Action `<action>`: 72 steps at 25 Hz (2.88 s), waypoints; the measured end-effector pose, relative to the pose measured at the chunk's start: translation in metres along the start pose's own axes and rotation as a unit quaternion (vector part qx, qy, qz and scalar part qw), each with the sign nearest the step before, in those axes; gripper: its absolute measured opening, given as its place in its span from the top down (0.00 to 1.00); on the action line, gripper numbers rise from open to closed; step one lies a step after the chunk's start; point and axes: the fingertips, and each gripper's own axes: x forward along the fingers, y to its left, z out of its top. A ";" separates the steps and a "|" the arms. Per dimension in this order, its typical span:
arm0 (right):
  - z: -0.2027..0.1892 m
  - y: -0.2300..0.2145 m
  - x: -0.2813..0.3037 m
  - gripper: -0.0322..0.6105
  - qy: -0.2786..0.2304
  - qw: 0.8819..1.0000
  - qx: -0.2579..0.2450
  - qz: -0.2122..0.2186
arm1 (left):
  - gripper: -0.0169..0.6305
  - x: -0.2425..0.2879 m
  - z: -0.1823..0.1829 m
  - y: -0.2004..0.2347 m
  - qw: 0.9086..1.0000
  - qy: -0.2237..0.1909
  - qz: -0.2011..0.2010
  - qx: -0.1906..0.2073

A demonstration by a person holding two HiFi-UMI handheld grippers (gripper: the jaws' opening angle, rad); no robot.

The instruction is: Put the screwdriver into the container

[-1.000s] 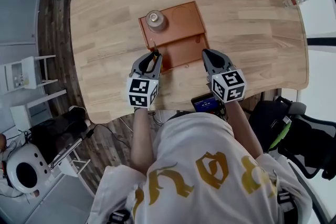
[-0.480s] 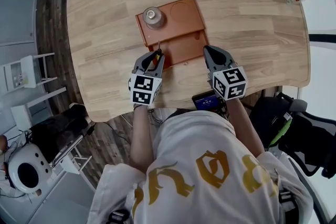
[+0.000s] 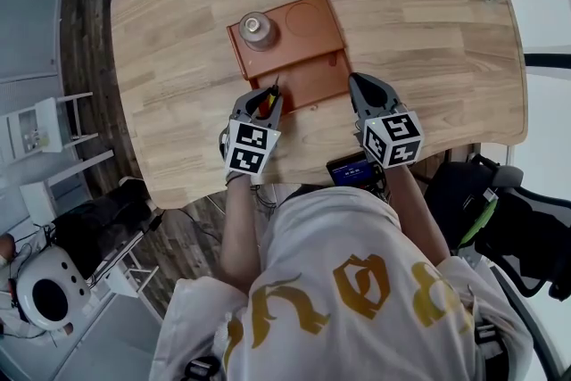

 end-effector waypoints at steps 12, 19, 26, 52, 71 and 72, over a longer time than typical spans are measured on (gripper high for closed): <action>-0.002 -0.002 0.002 0.93 0.010 1.000 0.019 0.012 | 0.85 0.016 -0.001 -0.006 0.997 0.061 -0.025 0.030; 0.000 0.001 0.008 0.93 0.010 0.999 0.034 0.018 | 0.85 0.023 -0.003 -0.011 0.994 0.088 -0.039 0.054; -0.004 -0.006 0.008 0.93 0.018 0.999 0.040 0.012 | 0.85 0.033 -0.006 -0.012 0.991 0.111 -0.048 0.062; -0.009 -0.012 0.010 0.93 0.030 0.999 0.039 0.007 | 0.85 0.058 -0.015 -0.019 0.969 0.223 -0.096 0.050; -0.012 -0.014 0.012 0.93 0.039 0.999 0.033 0.007 | 0.85 0.074 -0.026 -0.022 0.944 0.300 -0.081 0.109; -0.012 -0.014 0.012 0.93 0.039 0.999 0.033 0.007 | 0.85 0.074 -0.026 -0.022 0.943 0.302 -0.082 0.111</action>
